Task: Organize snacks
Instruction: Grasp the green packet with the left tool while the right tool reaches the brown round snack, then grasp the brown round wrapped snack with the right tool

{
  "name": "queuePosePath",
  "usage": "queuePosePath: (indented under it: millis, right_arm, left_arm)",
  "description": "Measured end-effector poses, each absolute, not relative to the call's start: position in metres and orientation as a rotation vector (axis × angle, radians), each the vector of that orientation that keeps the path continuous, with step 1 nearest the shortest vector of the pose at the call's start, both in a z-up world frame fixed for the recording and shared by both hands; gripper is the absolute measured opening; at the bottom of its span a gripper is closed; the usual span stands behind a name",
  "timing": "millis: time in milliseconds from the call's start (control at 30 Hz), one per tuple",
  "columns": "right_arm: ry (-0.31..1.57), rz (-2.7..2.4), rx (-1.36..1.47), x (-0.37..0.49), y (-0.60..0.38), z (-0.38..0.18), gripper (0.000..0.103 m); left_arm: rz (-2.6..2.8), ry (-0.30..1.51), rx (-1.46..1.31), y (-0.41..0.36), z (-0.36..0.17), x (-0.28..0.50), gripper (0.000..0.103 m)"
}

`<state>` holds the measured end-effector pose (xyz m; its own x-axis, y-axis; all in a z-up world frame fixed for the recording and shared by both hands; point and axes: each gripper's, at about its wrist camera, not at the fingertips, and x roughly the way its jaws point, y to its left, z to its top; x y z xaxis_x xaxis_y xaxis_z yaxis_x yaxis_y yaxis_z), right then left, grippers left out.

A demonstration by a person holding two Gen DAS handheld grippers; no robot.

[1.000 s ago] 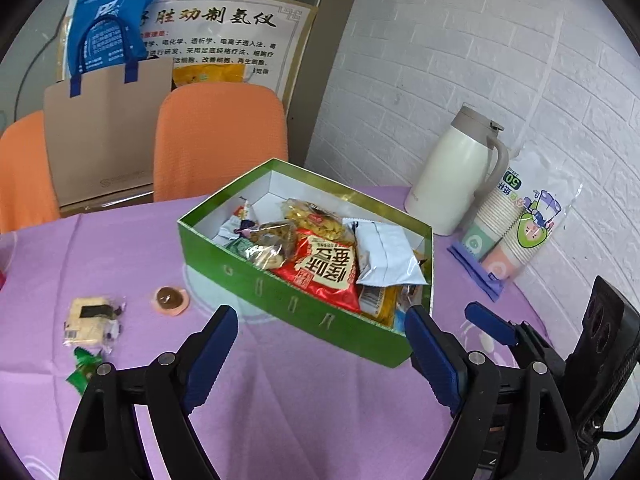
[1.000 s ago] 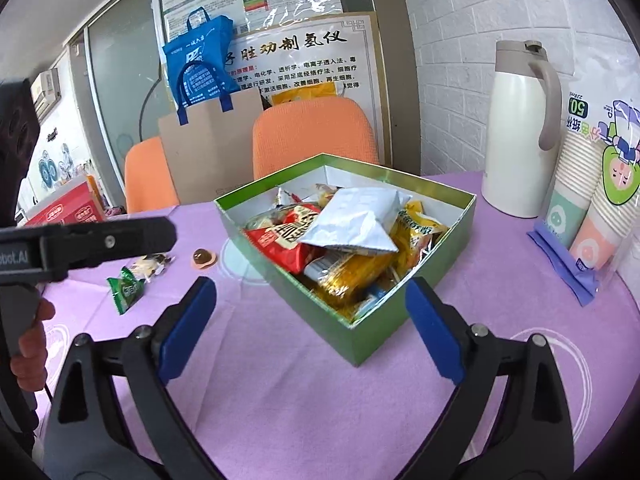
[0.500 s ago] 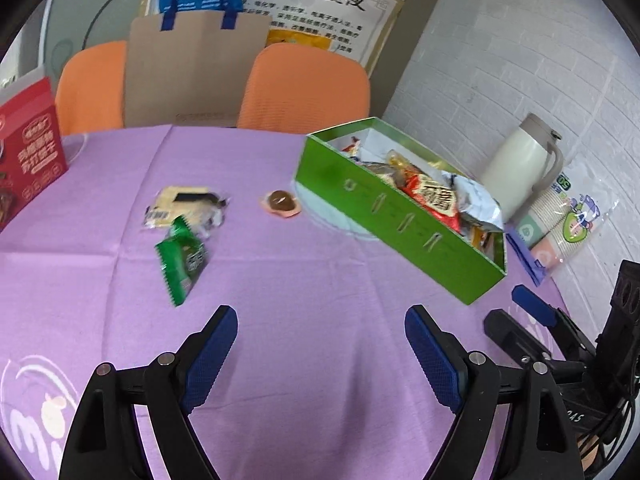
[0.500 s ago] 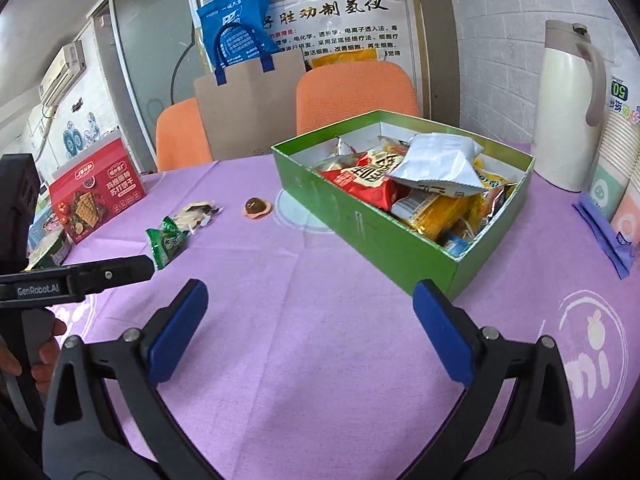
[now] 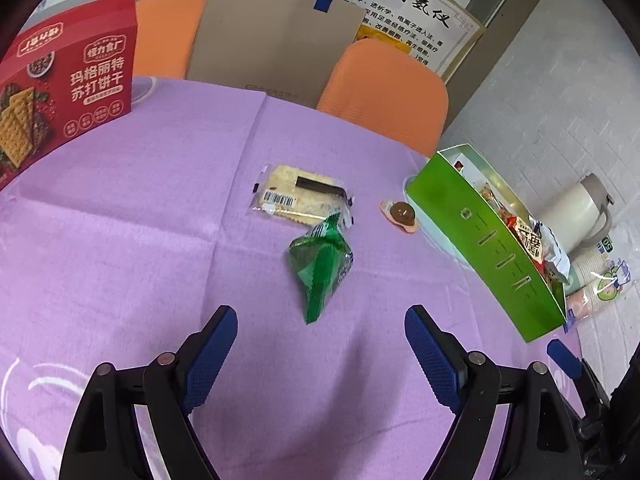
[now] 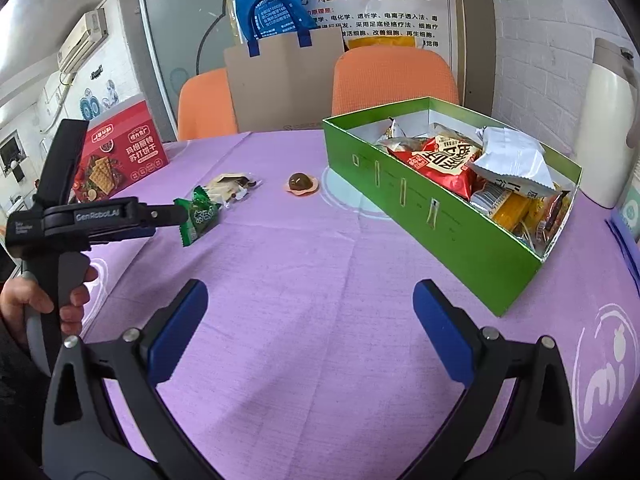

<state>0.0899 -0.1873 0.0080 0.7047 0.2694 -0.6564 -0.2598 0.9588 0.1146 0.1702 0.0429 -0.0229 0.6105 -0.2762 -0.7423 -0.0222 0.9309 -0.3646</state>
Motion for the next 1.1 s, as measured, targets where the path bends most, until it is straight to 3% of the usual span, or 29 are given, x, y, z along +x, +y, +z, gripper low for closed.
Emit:
queuePosePath:
  millis: [100,200,267,333,633,733,800,1100]
  right_arm:
    - [0.736,0.290,0.030,0.092,-0.188,0.008,0.102]
    - [0.754,0.306,0.059,0.098,-0.187,0.007,0.102]
    - [0.766,0.315,0.071,0.103,-0.185,0.005,0.102]
    - [0.785,0.327,0.069,0.110,-0.180,0.003,0.102]
    - [0.849,0.361,0.036,0.178,-0.151,-0.004,0.101]
    - [0.869,0.351,-0.015,0.207,-0.135,-0.010,0.084]
    - [0.889,0.352,-0.031,0.226,-0.126,-0.017,0.078]
    - [0.931,0.276,-0.071,0.270,-0.111,-0.038,0.069]
  left_arm:
    - [-0.155,0.905,-0.335,0.041,-0.024,0.187,0.083]
    - [-0.155,0.928,-0.326,0.040,-0.031,0.198,0.068]
    - [-0.165,0.942,-0.321,0.038,-0.037,0.202,0.044]
    - [-0.179,0.935,-0.276,0.035,-0.040,0.201,0.027]
    - [-0.236,0.924,-0.256,0.035,-0.038,0.181,0.027]
    - [-0.259,0.903,-0.268,0.038,-0.032,0.176,0.027]
    - [-0.268,0.896,-0.275,0.041,-0.029,0.174,0.027]
    - [-0.303,0.896,-0.297,0.048,-0.027,0.174,0.027]
